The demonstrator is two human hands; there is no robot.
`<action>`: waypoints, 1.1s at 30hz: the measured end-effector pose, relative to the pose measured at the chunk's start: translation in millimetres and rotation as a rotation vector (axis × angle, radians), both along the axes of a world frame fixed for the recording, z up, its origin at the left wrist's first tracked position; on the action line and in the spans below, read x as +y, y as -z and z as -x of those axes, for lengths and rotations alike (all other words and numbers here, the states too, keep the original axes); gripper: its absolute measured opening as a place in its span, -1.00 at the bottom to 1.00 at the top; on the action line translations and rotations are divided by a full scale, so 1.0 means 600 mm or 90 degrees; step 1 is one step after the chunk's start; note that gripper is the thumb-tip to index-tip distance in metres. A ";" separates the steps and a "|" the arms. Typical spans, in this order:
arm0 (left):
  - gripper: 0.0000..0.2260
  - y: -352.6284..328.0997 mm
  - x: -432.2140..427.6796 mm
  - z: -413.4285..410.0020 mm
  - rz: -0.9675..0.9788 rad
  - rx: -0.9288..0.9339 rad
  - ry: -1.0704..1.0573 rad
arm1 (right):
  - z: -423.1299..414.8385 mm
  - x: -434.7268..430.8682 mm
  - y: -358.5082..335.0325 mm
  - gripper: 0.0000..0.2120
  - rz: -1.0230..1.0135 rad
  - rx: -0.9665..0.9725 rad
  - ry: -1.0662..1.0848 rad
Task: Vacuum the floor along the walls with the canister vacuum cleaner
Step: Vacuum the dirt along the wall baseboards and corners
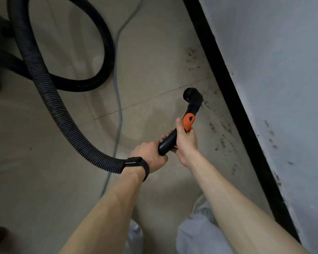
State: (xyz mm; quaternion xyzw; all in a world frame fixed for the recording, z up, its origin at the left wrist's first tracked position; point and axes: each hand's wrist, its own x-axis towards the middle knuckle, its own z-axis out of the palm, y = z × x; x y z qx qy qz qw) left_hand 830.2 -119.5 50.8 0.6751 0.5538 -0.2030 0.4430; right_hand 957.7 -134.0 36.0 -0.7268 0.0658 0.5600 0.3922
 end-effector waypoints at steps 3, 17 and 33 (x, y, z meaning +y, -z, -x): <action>-0.79 0.045 -0.012 -0.004 -0.031 0.036 0.003 | -0.007 -0.009 0.051 -0.61 -0.001 -0.010 -0.031; -0.73 0.195 0.110 -0.011 -0.084 -0.031 -0.161 | -0.023 0.148 0.175 -0.64 -0.112 -0.117 -0.180; -0.83 0.259 0.262 0.000 -0.127 -0.015 -0.047 | -0.016 0.283 0.249 -0.72 -0.206 -0.012 0.033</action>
